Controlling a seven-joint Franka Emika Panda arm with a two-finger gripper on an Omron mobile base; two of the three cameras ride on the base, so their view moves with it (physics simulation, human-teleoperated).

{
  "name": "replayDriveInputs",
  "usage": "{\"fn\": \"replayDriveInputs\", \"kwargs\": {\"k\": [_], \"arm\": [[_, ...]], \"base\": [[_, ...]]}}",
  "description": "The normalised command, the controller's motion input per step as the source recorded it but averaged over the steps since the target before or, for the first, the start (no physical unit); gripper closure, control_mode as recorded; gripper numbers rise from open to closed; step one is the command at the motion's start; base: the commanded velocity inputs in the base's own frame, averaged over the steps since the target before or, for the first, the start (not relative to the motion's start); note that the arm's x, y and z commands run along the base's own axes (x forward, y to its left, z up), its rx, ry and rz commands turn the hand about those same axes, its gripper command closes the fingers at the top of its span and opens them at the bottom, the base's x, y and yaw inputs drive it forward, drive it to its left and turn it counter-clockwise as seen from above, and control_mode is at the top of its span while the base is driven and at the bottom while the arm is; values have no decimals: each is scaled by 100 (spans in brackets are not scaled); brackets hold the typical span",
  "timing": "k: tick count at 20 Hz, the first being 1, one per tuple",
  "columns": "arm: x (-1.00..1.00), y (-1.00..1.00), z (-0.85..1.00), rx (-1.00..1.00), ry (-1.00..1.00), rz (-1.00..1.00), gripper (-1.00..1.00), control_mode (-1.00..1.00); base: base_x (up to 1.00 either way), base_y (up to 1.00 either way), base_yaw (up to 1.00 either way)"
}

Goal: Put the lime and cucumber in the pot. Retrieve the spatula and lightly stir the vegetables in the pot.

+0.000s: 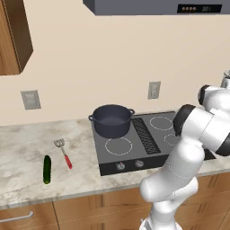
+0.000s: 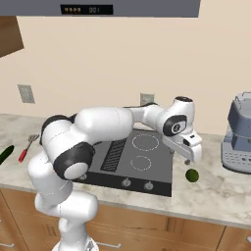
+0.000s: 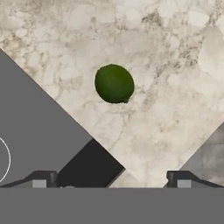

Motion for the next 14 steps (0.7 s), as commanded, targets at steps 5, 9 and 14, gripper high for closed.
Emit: {"fn": "replayDriveInputs", "kwargs": {"k": [5,9,14], "arm": [[0,-21,-18,0,0,16,-100,-100],[0,-24,-21,0,0,26,-100,-100],[8,-32,-29,1,-2,18,-100,-100]], "base": [[0,0,0],[0,0,0],[0,0,0]]}}
